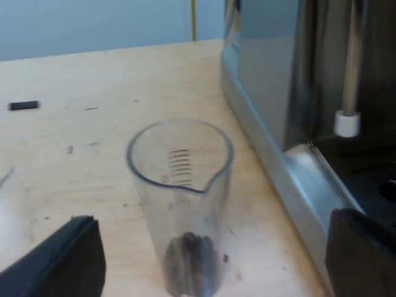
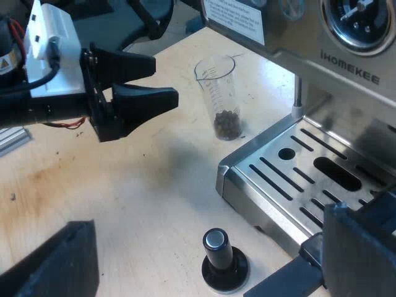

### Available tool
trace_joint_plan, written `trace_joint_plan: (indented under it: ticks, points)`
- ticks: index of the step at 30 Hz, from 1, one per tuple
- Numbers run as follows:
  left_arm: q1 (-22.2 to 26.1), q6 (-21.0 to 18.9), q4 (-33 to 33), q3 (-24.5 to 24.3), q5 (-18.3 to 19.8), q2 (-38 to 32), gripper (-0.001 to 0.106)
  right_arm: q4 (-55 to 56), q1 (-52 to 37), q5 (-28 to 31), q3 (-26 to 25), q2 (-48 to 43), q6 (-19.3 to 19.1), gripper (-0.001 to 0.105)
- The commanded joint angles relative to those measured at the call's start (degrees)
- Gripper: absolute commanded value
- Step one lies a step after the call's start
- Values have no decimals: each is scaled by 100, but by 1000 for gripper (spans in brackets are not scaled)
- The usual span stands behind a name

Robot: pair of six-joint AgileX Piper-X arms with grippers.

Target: Pour the beans into the coffee machine

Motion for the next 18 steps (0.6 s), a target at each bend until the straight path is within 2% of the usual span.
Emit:
trace_joint_plan:
  ticks: [1,9,18]
  points:
    - [-29,-51,-352,-2,-307,262,84,-87,15,-100,-47,-21,-84,79]
    - [-29,-51,-1168,-2,-284,1198,84,-87,15,-100,-47,-21,-84,79]
    - [-29,-51,-2604,-35,-284,2455,84,-87,15,-100,-47,-21,-84,79]
